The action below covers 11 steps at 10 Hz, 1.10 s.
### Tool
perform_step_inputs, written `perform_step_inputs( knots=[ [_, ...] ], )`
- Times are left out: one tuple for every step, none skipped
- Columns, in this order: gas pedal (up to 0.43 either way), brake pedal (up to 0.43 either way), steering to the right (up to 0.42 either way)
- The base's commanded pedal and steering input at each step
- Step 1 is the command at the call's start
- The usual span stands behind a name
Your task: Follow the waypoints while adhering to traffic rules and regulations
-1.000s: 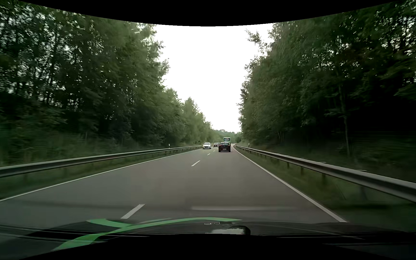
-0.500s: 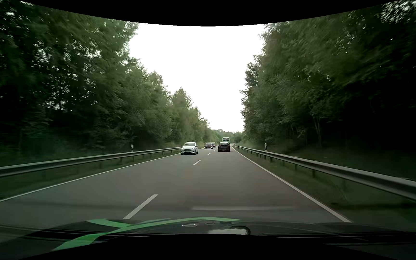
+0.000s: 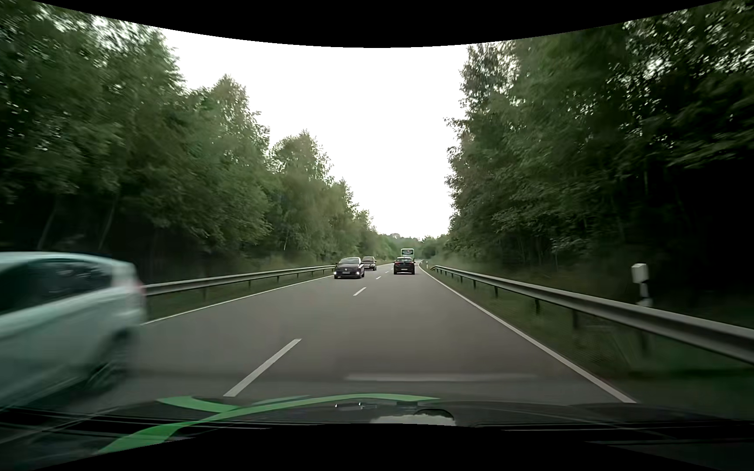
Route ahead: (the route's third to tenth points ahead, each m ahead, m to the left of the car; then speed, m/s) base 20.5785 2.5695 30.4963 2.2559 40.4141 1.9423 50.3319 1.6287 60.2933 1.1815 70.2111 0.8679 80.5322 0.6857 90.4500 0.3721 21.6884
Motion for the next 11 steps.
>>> perform_step_inputs(
  knots=[
    [0.047, 0.0, 0.005],
    [0.059, 0.0, 0.004],
    [0.067, 0.0, 0.004],
    [0.11, 0.0, 0.004],
    [0.138, 0.0, 0.003],
    [0.177, 0.0, 0.003],
    [0.197, 0.0, 0.003],
    [0.24, 0.0, 0.003],
    [0.26, 0.0, 0.003],
    [0.287, 0.0, 0.003],
    [0.311, 0.0, 0.003]
  ],
)
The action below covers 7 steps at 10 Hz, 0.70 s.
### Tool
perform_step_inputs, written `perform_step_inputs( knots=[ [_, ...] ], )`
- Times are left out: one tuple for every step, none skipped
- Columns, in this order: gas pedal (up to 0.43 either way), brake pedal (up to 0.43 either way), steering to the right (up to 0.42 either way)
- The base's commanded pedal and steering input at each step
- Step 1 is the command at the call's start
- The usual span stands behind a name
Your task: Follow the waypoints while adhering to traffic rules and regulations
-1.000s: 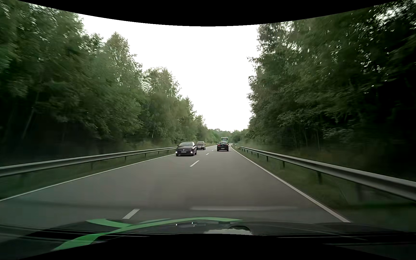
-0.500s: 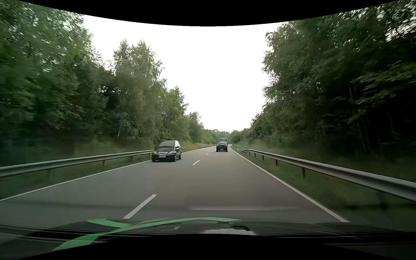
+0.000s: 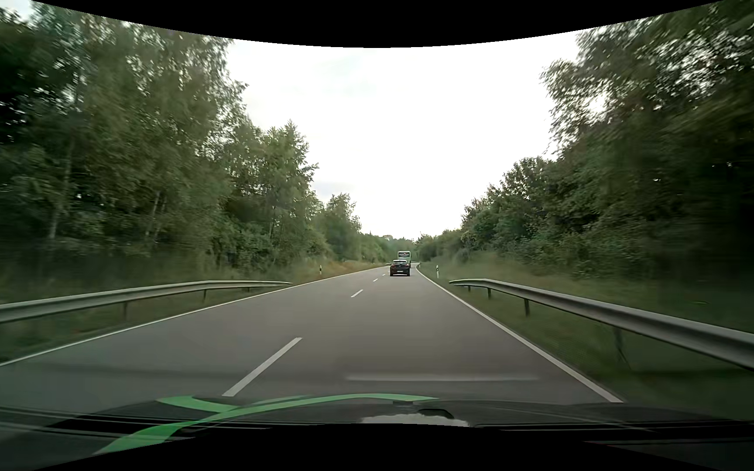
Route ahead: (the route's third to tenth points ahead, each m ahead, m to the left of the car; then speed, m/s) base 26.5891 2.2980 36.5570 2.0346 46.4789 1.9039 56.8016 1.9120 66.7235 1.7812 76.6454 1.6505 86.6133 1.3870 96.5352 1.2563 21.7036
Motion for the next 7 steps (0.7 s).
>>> perform_step_inputs(
  knots=[
    [0.311, 0.0, 0.003],
    [0.331, 0.0, 0.003],
    [0.331, 0.0, 0.002],
    [0.339, 0.0, 0.003],
    [0.339, 0.0, 0.003],
    [0.339, 0.0, 0.003],
    [0.35, 0.0, 0.002]
  ],
)
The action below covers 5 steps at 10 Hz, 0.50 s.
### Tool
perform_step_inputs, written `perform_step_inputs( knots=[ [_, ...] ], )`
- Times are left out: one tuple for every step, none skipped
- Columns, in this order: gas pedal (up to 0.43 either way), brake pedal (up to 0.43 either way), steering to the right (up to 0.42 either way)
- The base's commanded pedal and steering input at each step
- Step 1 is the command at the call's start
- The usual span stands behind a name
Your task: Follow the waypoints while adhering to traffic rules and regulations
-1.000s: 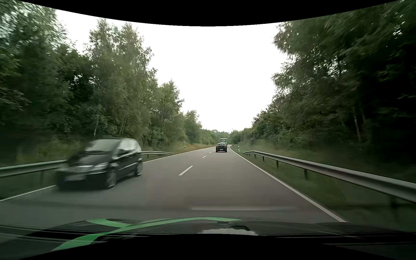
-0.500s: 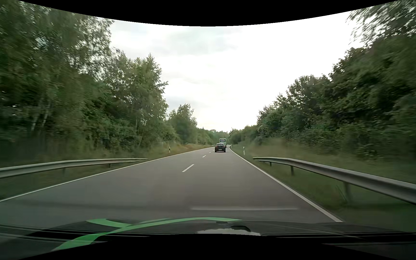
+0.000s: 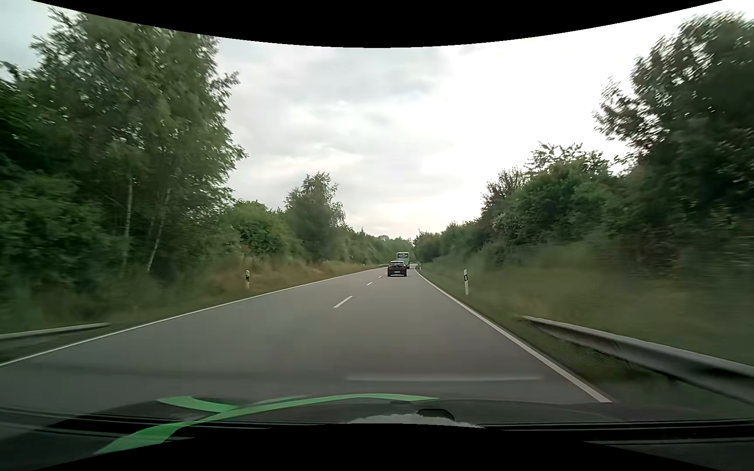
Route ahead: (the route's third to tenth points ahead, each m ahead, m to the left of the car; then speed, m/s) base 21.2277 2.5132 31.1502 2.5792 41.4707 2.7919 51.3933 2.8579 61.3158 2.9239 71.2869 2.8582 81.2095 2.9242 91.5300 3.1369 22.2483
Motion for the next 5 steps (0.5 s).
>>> perform_step_inputs(
  knots=[
    [0.35, 0.0, 0.002],
    [0.35, 0.0, 0.002],
    [0.35, 0.0, 0.002],
    [0.35, 0.0, 0.002],
    [0.35, 0.0, 0.002]
  ],
)
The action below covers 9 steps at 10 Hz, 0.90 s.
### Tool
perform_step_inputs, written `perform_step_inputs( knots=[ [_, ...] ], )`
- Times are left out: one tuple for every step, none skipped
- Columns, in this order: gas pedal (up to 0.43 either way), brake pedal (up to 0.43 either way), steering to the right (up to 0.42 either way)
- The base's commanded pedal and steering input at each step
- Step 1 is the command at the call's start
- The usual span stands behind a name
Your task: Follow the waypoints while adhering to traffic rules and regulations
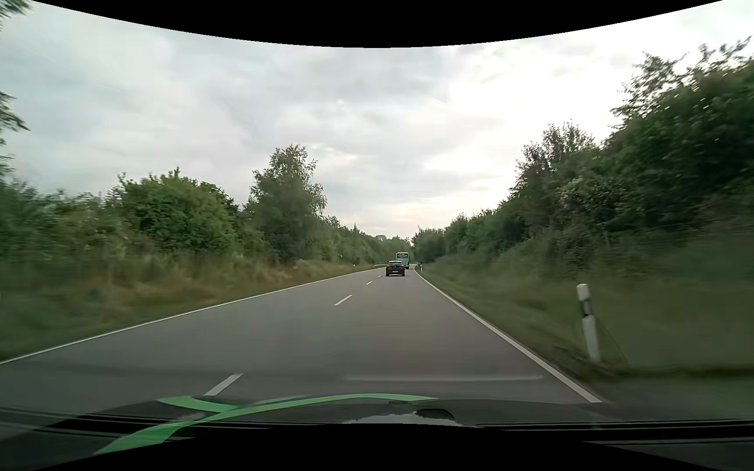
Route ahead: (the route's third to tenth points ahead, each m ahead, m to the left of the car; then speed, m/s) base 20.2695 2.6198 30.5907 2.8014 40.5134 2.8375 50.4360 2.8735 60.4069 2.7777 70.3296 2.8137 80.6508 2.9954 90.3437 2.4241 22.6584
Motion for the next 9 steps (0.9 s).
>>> perform_step_inputs(
  knots=[
    [0.331, 0.0, 0.002],
    [0.331, 0.0, 0.002],
    [0.331, 0.0, 0.002],
    [0.331, 0.0, 0.002],
    [0.35, 0.0, 0.002],
    [0.358, 0.0, 0.002],
    [0.37, 0.0, 0.001],
    [0.37, 0.0, 0.001],
    [0.39, 0.0, 0.0]
  ],
)
